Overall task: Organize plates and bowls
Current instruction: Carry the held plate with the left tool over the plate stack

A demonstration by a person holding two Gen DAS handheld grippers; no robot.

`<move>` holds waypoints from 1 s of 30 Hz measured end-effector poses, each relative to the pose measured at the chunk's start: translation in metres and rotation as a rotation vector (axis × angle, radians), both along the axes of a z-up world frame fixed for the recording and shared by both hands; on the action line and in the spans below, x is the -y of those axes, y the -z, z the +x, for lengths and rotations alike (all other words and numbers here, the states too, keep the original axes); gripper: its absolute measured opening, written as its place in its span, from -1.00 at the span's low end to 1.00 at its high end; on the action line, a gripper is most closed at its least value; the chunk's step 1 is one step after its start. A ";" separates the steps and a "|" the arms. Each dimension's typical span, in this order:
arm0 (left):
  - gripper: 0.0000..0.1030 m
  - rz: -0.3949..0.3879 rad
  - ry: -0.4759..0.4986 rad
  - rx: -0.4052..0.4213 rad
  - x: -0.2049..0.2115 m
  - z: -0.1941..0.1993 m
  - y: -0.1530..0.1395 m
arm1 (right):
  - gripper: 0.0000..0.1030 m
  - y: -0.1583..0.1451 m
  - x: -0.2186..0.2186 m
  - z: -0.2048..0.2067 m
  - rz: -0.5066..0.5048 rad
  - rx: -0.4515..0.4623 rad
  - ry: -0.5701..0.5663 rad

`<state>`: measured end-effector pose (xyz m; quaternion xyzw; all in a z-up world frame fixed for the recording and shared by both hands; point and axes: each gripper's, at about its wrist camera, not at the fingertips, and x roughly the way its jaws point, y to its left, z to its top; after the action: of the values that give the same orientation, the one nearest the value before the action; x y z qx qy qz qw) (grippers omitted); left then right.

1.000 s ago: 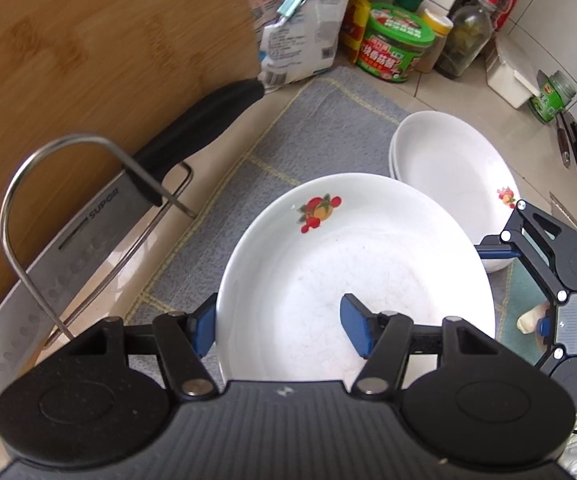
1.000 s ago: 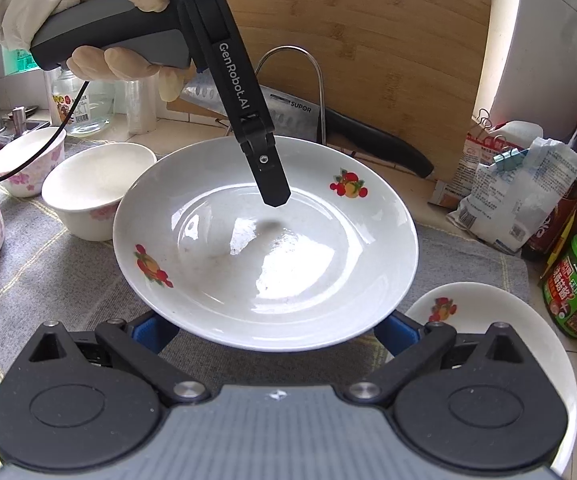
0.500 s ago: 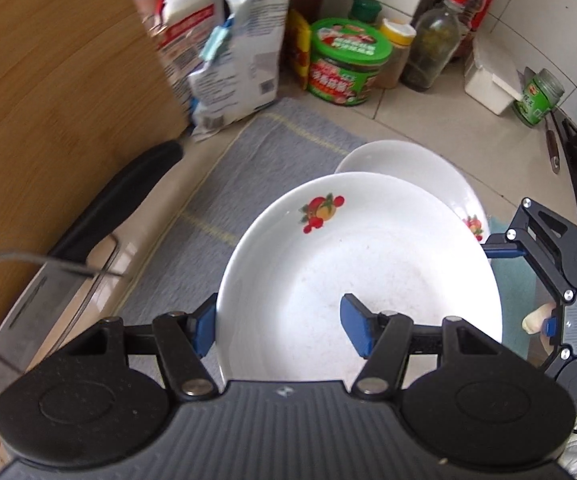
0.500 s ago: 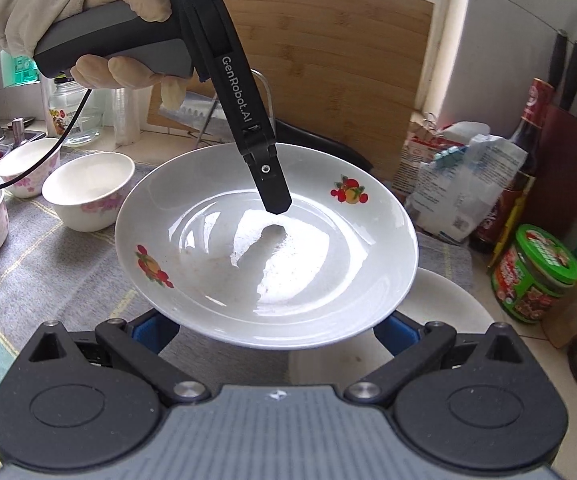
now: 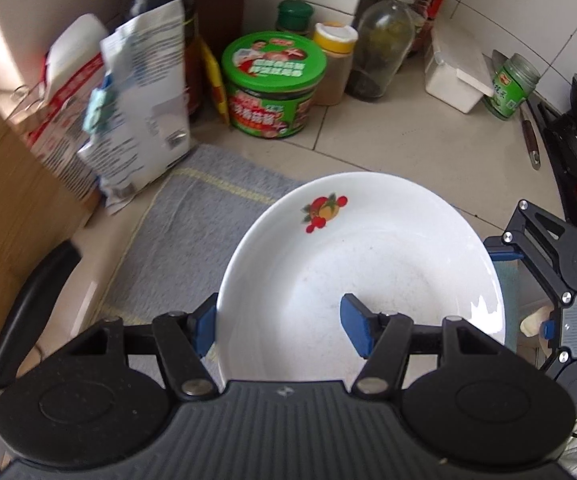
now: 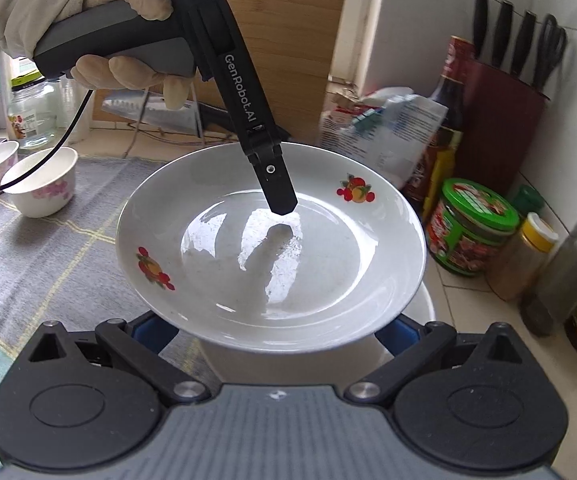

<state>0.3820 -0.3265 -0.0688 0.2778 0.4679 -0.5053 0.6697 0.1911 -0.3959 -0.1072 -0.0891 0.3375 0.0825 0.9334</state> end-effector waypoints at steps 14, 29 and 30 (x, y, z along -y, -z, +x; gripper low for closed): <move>0.20 0.022 0.047 -0.018 0.042 -0.005 0.021 | 1.00 0.016 0.031 -0.003 0.009 -0.037 0.065; 0.25 0.057 0.036 -0.009 0.040 -0.002 0.027 | 1.00 0.024 0.026 0.006 0.000 -0.063 0.059; 0.25 0.058 0.034 -0.009 0.040 -0.002 0.027 | 1.00 0.023 0.026 0.007 0.003 -0.069 0.060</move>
<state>0.3802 -0.3669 -0.0958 0.3027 0.4804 -0.5041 0.6507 0.1979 -0.4224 -0.1303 -0.0749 0.3718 0.0579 0.9235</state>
